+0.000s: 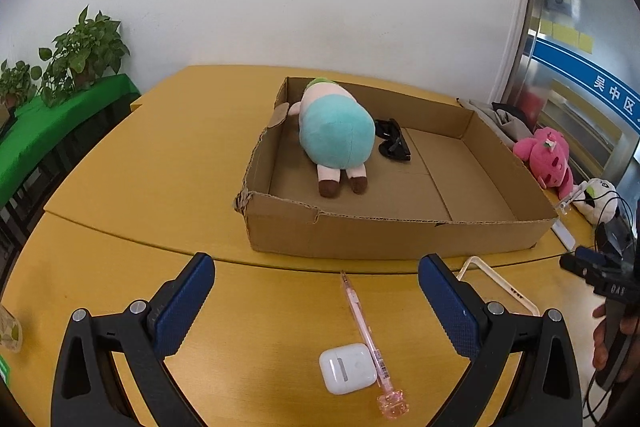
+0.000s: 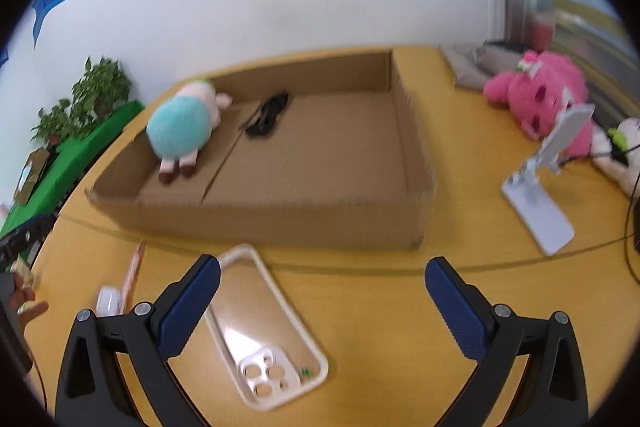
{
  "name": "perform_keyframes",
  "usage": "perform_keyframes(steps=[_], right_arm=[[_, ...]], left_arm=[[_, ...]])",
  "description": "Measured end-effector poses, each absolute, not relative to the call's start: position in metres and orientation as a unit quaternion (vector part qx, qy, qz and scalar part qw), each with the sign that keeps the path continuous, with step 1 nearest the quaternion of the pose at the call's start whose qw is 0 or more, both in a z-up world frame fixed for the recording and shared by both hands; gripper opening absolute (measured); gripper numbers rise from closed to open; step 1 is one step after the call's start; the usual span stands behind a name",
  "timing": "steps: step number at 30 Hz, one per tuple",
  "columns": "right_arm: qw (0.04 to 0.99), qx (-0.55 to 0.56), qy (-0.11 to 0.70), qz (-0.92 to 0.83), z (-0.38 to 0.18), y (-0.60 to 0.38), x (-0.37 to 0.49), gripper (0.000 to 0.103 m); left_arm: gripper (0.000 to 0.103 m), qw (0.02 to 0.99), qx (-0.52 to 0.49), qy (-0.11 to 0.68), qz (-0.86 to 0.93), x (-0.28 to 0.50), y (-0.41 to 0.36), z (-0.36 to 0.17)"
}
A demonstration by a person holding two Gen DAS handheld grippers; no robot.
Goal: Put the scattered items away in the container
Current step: 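Move the right gripper back to the clear phone case on the table, then close the right gripper on the white rim of the phone case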
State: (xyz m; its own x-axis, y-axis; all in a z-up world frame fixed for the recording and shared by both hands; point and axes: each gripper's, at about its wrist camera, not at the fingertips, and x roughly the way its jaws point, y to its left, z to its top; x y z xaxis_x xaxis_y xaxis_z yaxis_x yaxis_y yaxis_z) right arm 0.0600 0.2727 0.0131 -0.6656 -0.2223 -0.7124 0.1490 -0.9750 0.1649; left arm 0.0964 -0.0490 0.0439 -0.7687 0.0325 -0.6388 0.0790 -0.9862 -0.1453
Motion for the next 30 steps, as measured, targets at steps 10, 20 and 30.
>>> perform_keyframes(steps=[10, 20, 30], right_arm=[[0.113, 0.470, -0.017, -0.875, -0.040, 0.253, 0.090, 0.102], [0.084, 0.480, -0.024, -0.873, -0.051, 0.267, 0.104, 0.101], [0.061, 0.463, -0.038, -0.883, -0.038, 0.288, 0.099, 0.041]], left_arm=[[0.103, -0.074, 0.422, 0.061, -0.901, 0.047, 0.024, 0.005], [0.103, -0.128, 0.478, -0.022, -0.869, 0.011, 0.091, -0.028], [0.066, -0.133, 0.508, -0.032, -0.850, 0.018, 0.091, -0.046]])
